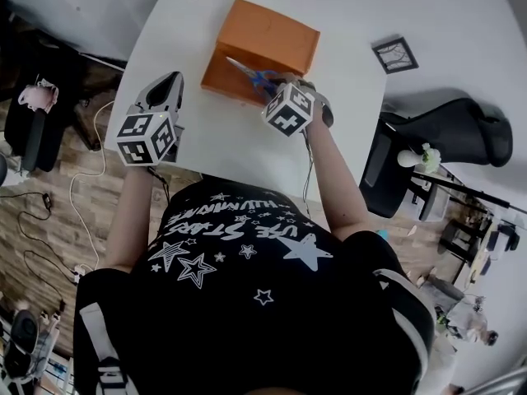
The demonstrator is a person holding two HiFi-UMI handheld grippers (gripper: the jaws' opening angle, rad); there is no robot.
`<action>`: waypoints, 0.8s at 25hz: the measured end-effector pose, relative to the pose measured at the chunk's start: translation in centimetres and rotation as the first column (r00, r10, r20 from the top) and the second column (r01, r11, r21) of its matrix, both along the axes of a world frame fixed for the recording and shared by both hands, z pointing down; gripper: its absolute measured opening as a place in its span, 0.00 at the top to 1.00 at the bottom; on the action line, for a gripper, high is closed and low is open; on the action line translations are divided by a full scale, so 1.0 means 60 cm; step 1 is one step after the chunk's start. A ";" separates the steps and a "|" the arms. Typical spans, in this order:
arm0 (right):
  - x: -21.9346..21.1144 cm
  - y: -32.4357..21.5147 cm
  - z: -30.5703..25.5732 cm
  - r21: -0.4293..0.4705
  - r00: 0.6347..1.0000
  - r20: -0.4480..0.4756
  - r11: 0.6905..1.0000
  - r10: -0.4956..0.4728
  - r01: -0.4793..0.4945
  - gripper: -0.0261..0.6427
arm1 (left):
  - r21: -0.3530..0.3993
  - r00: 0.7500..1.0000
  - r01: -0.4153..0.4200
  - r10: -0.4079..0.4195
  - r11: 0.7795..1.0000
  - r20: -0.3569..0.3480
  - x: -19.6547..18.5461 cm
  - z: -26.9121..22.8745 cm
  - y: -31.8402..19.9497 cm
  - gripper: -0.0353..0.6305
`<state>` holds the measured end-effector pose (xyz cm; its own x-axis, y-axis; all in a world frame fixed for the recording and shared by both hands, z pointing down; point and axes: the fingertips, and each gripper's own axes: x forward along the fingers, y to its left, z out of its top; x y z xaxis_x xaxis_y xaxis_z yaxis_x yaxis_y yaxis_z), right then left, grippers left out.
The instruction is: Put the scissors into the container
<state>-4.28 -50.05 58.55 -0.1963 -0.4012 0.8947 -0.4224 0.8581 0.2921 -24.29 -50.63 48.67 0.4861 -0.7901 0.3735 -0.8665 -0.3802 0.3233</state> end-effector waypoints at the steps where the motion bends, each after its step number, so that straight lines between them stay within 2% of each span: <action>1: -0.002 -0.001 0.004 -0.007 1.000 -0.009 1.000 -0.009 0.009 0.82 | -0.001 1.000 -0.001 0.001 1.000 -0.001 -0.001 0.001 -0.001 0.92; 6: -0.007 -0.005 0.026 -0.036 0.997 -0.060 0.999 -0.039 0.036 0.82 | -0.008 1.000 0.002 -0.002 1.000 -0.006 -0.010 0.003 -0.010 0.92; 15: -0.021 -0.013 0.049 -0.068 0.995 -0.096 0.998 -0.024 0.018 0.82 | 0.001 1.000 -0.016 0.016 1.000 0.008 -0.041 0.015 -0.028 0.92; 20: -0.017 -0.016 0.053 -0.074 0.994 -0.113 0.997 -0.014 0.006 0.82 | -0.004 0.999 -0.043 0.043 0.999 0.003 -0.034 0.022 -0.027 0.92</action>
<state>-5.30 -51.00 61.73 -0.0957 -0.3317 0.9385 -0.3815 0.8831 0.2732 -26.33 -52.26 50.02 0.5183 -0.7671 0.3781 -0.8505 -0.4159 0.3219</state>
